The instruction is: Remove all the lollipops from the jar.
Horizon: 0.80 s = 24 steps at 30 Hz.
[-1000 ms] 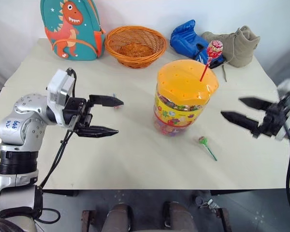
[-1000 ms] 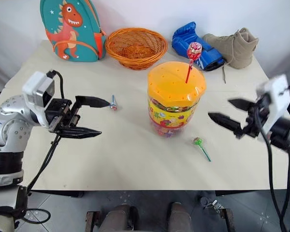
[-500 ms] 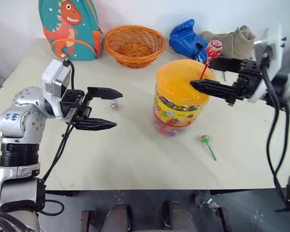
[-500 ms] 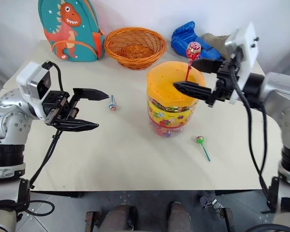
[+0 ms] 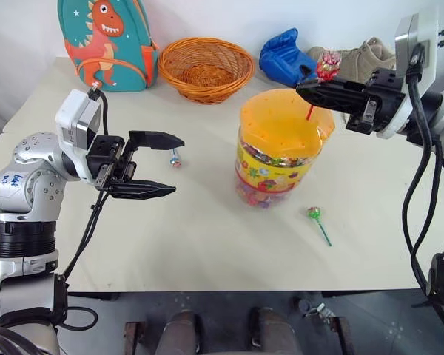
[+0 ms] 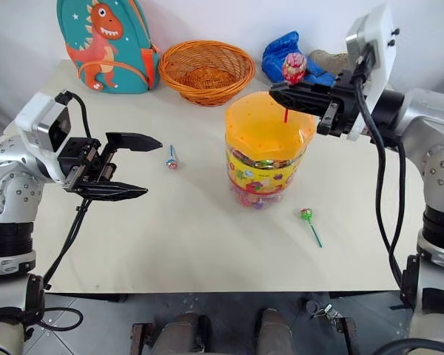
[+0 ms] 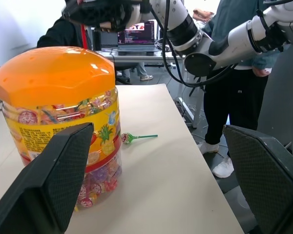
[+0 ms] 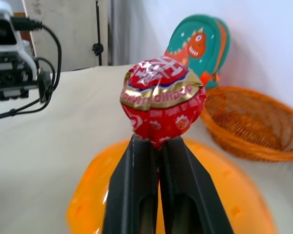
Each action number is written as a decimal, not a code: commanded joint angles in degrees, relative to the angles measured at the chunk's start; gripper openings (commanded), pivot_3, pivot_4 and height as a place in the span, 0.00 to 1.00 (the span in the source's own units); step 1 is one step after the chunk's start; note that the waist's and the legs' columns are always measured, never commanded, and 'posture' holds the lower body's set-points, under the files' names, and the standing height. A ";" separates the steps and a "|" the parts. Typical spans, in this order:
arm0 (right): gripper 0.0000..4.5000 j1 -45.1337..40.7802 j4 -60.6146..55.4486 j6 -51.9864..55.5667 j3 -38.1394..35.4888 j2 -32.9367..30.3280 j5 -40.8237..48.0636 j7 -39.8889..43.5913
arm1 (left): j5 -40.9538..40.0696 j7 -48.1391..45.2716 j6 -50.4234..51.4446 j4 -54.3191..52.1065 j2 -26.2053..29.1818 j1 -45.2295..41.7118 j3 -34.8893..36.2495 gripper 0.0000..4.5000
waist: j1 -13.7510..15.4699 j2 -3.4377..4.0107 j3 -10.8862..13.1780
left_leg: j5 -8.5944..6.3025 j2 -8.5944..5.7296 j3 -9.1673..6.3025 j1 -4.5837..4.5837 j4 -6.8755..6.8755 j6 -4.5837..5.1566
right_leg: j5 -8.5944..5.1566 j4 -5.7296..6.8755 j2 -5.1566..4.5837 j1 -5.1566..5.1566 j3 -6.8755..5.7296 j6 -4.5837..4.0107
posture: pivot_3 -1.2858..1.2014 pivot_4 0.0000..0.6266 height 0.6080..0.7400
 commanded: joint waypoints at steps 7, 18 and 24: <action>0.00 -4.87 -2.33 3.15 -6.57 -3.06 2.00 -4.88 | -0.31 -0.85 -1.02 0.33 -1.06 -1.75 -0.30 1.00 | -0.21 0.00 0.00 | 0.00 0.00 0.02 -0.01 -0.01 0.00 | 0.00 0.00 0.00 -0.01 0.01 0.00 | 0.52 0.24 1.00; 0.00 37.06 -7.96 16.25 -25.36 -18.02 -1.65 -0.52 | 0.61 -2.18 -1.34 -2.34 1.68 3.93 0.13 1.00 | 1.10 -0.04 -0.02 | -0.01 -0.02 0.09 -0.01 -0.12 0.03 | 0.00 -0.07 -0.02 -0.04 0.03 0.00 | 0.52 0.24 1.00; 0.00 49.33 -6.42 11.76 -17.81 -14.87 -8.04 -2.65 | 5.10 -3.97 -5.63 -2.25 2.48 7.62 -3.09 1.00 | 0.84 -0.03 -0.02 | 0.00 -0.01 0.17 0.12 -0.09 0.01 | 0.01 -0.01 -0.02 0.01 0.14 0.01 | 0.52 0.24 1.00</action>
